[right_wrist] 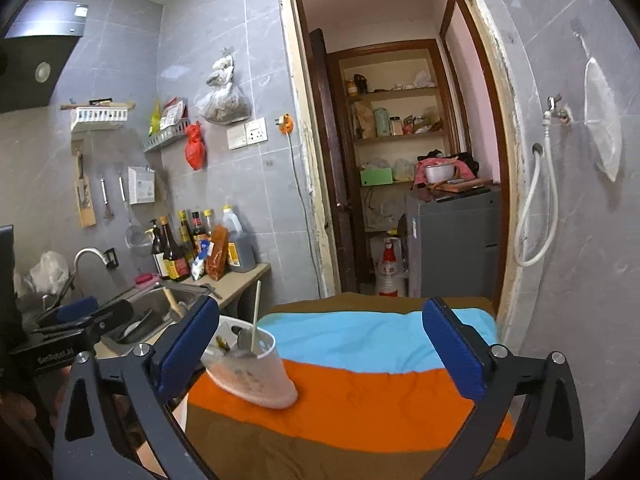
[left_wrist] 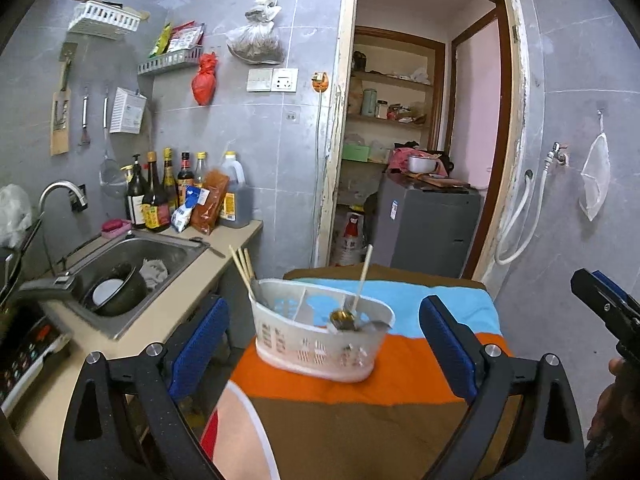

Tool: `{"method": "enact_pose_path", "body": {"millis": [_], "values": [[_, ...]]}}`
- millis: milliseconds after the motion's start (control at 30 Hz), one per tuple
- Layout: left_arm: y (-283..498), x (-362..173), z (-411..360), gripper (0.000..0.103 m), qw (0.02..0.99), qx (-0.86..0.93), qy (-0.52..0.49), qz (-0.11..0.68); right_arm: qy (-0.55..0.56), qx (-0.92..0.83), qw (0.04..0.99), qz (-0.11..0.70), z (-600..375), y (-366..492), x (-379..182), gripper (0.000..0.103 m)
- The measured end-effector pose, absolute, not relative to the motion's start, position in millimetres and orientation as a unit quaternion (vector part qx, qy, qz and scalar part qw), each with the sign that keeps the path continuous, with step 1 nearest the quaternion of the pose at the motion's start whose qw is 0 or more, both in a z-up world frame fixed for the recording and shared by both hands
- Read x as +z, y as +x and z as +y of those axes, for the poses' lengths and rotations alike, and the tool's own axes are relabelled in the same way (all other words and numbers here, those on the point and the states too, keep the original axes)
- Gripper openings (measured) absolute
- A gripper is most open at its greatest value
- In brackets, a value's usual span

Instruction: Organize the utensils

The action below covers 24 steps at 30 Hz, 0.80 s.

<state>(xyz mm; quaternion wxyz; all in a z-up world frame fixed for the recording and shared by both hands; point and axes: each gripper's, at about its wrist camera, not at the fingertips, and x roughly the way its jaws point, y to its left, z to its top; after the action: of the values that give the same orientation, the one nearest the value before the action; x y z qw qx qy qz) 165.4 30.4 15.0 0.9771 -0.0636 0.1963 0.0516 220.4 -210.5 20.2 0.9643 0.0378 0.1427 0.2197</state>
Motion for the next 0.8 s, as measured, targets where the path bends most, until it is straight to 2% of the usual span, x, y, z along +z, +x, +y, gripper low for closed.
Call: {"method": "enact_pose_path", "body": {"millis": [533, 800], "values": [[51, 12, -11, 0.097, 0.981, 0.048, -0.057, 0.182, 0.025, 0.181, 0.966, 0.181, -261, 118, 14, 0.103], [18, 4, -14, 0.097, 0.979, 0.037, -0.059, 0.192, 0.028, 0.173, 0.966, 0.192, -265, 79, 11, 0.103]]}}
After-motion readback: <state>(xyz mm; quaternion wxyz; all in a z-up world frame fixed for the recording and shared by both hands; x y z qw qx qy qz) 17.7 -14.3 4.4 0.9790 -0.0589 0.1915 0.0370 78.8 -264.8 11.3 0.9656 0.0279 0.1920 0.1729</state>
